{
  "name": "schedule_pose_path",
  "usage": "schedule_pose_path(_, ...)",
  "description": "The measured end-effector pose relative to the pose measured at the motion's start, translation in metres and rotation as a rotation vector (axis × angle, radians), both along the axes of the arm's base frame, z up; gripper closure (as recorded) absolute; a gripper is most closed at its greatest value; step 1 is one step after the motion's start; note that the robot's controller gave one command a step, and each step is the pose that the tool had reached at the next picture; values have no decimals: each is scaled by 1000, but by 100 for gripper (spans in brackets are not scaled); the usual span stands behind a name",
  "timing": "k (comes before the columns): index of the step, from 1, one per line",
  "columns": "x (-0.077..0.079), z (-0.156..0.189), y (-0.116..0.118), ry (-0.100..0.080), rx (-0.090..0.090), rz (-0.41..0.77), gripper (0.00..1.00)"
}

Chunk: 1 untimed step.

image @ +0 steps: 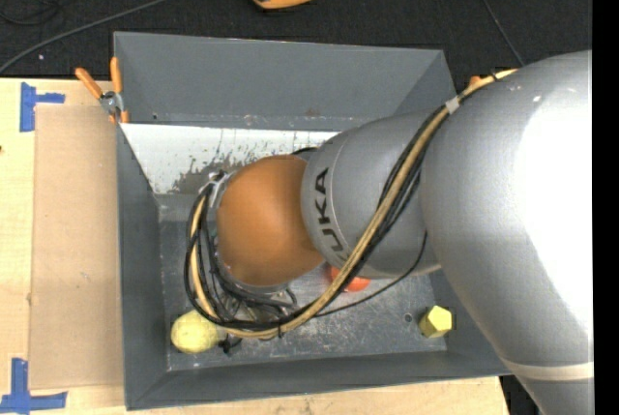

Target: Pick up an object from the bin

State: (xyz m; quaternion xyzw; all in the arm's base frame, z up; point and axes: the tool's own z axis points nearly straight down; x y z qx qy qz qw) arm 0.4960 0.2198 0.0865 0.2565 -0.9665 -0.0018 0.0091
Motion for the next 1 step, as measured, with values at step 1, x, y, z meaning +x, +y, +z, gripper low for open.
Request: schedule_pose_path(1,-2,-3,10,0,3,66,100)
